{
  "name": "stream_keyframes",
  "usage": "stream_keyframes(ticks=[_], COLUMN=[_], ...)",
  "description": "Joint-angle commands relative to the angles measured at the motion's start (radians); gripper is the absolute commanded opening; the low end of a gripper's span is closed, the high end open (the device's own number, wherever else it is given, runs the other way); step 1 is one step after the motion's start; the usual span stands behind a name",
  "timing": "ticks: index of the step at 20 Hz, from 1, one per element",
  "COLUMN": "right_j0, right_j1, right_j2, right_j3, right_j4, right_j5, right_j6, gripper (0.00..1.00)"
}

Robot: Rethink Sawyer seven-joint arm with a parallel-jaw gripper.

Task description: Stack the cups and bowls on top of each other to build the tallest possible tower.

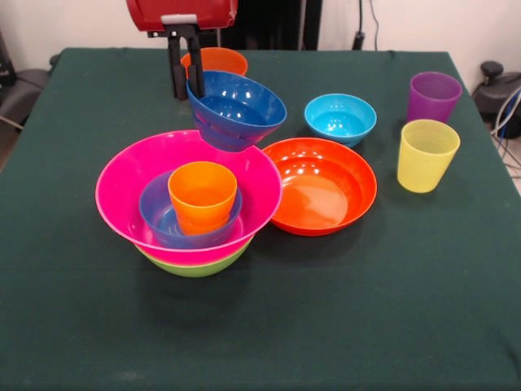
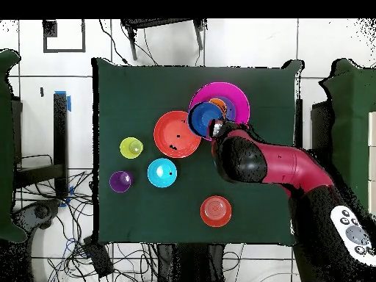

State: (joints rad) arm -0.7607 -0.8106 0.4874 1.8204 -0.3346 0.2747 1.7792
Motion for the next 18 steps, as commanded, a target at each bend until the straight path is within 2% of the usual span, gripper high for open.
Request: stream_keyframes(ticks=[1, 18], right_j0=[0.007, -0.027], right_j1=[0.026, 0.094], right_j2=[0.018, 0.056], right_j3=[-0.012, -0.084], right_j4=[-0.084, -0.118], right_j5=[0.021, 0.027], right_j6=[-0.036, -0.096], gripper=[0.0, 0.0])
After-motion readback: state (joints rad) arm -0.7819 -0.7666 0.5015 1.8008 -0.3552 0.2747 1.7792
